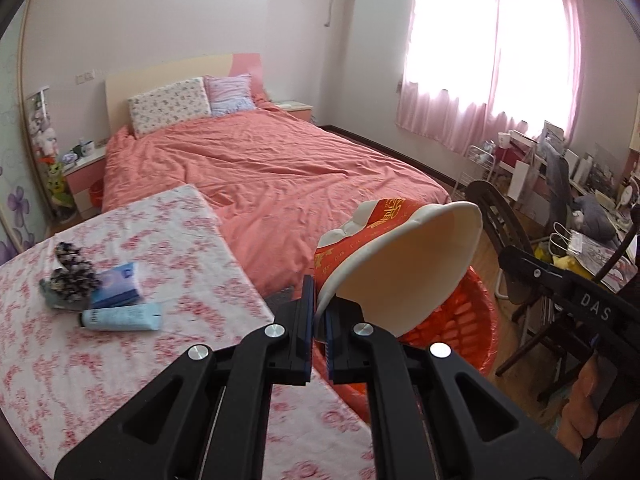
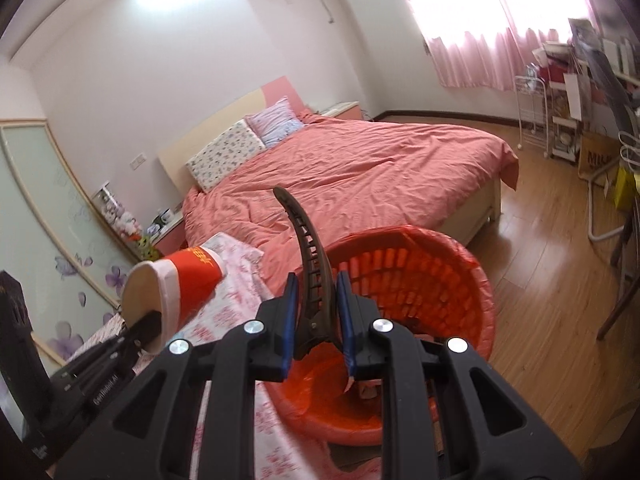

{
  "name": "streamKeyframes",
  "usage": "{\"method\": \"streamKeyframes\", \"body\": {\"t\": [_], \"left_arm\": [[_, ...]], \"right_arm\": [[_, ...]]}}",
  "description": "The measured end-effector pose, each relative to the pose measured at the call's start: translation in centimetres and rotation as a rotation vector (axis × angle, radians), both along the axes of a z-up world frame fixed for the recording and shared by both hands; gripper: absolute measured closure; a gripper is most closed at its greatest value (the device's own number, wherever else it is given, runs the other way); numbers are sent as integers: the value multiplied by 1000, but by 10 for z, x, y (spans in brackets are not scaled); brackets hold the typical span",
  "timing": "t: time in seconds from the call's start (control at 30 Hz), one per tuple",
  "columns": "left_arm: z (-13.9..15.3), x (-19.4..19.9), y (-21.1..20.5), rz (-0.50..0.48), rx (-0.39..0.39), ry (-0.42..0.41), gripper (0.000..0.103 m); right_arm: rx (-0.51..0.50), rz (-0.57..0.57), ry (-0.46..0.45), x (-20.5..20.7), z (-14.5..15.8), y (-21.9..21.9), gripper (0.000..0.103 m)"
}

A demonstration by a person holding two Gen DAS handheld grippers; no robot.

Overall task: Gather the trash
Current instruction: 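Carry cup and hair clip to the orange basket and release both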

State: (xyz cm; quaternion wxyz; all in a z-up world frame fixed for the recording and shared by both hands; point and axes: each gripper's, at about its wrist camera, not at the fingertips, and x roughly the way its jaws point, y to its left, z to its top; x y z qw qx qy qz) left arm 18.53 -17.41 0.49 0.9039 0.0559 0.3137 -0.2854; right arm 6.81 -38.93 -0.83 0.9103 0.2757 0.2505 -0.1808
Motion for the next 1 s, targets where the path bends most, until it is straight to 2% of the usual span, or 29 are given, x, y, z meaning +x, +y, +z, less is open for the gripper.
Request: {"method": "streamKeyframes", "body": {"t": [0.13,0.17,0.2,0.23,0.3,0.43,0.67,1.0], "left_arm": [[-15,6,-25,-35,18,38,98],[-20,8,-30,-38,27,49,93],[-22,8,-33,-40,34,57,87],[-26,9,-35,-37,48,63,68],[-29,7,-32,-12,66,52,48],[-33,9,-17,22,80,57,46],[-33,16,33,165,143,9,28],[-46,34,138,382,204,37,23]], "right_arm": [[19,1,0,8,-10,-18,82],[26,4,0,11,-12,-21,80],[32,1,2,14,-15,-25,79],[36,-2,9,16,-19,-28,73],[35,-10,17,19,-23,-28,63],[-1,-21,47,19,-31,-22,57],[-73,25,99,31,-35,8,51],[-88,155,156,70,-44,73,51]]}}
